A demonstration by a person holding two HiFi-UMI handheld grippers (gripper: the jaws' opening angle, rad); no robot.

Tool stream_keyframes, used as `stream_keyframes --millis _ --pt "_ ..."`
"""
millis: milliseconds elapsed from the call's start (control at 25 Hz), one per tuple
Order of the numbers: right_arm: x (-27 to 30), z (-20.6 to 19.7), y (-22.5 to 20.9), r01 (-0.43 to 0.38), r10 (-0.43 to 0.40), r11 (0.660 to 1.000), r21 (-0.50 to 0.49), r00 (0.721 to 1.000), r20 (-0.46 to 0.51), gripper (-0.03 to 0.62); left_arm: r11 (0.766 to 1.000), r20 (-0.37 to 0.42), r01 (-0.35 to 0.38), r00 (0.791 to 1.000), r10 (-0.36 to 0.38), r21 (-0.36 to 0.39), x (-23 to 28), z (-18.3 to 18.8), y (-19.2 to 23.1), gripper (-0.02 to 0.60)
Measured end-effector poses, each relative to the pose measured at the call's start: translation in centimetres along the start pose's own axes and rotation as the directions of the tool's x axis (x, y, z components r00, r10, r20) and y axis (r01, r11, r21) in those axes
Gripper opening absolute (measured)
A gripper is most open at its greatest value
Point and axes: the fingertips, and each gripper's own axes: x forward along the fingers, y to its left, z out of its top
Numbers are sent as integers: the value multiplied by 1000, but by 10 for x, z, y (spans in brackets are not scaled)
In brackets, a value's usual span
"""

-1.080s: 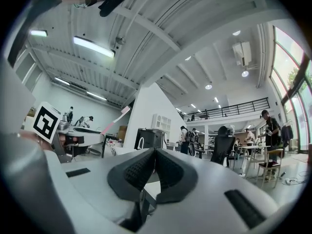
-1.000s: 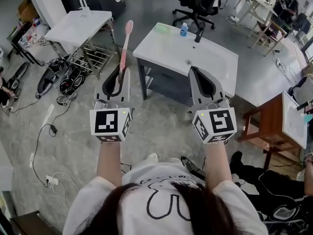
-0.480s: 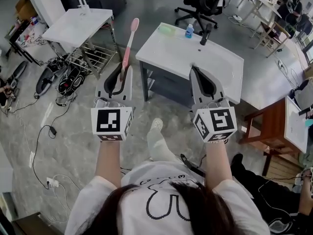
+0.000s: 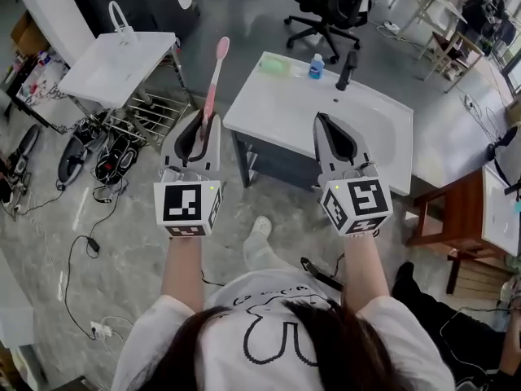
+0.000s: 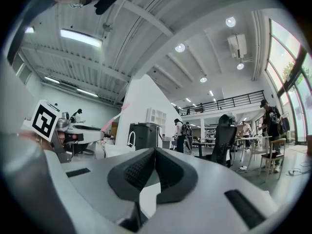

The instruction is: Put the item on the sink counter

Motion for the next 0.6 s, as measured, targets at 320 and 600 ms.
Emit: stream_keyframes --millis 320,600 --pt "108 -10 -43 54 -54 999 -6 998 -33 29 999 -16 53 998 -53 -5 115 -15 54 72" --pt "176 -32 -90 121 -118 992 37 991 -67 29 992 -71 126 989 -127 -17 204 -43 71 72"
